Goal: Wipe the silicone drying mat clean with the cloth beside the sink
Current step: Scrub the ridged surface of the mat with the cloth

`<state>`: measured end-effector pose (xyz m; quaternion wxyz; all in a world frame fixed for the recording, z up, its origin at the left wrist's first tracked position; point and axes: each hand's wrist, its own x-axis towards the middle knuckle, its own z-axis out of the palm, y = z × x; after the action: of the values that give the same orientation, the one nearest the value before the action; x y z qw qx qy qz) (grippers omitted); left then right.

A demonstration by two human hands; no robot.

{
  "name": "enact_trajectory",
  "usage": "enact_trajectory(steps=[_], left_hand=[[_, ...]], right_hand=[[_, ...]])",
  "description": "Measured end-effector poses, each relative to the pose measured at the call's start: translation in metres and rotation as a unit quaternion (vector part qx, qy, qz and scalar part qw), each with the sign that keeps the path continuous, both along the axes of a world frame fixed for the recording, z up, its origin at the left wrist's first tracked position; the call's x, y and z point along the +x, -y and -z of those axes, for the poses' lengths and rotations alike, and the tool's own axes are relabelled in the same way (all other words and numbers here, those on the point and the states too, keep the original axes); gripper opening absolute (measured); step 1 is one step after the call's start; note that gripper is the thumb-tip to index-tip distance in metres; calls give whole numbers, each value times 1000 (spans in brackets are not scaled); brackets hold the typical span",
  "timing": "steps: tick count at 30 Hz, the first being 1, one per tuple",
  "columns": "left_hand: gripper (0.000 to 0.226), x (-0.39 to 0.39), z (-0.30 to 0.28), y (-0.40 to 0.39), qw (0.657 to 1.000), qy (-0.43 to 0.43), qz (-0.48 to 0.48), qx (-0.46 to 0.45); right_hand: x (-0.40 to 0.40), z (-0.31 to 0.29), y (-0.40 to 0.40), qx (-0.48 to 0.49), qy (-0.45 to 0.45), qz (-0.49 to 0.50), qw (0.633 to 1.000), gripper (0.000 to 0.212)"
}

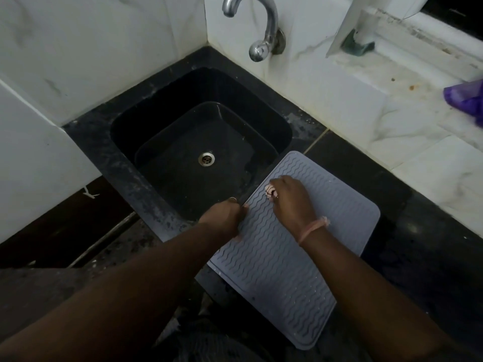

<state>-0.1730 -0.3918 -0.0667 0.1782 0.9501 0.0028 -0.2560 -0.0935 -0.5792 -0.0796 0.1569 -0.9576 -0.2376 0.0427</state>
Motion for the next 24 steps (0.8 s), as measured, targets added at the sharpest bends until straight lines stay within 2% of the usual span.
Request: enact_trajectory(steps=[4, 6, 8, 11, 13, 18, 24], left_hand=[[48, 2, -1, 2, 999, -24, -28, -39], [42, 4, -2, 3, 998, -26, -47, -44], [36, 7, -4, 5, 998, 8, -47, -35], [74, 15, -2, 6, 999, 50, -3, -17], [77, 22, 0, 7, 999, 37, 19, 9], [86, 28, 5, 11, 998, 5, 39, 38], [75, 32, 7, 11, 998, -31, 42, 36]], right_hand=[[-11, 0, -3, 12, -3, 28, 1000, 51], [-28, 0, -8, 14, -12, 12, 1000, 47], [-49, 1, -12, 24, -26, -9, 999, 40], [-73, 8, -16, 35, -39, -20, 998, 33], [-76, 14, -16, 36, -36, -19, 999, 33], [-48, 15, -4, 35, -5, -26, 999, 36], [20, 5, 5, 4, 14, 36, 999, 47]])
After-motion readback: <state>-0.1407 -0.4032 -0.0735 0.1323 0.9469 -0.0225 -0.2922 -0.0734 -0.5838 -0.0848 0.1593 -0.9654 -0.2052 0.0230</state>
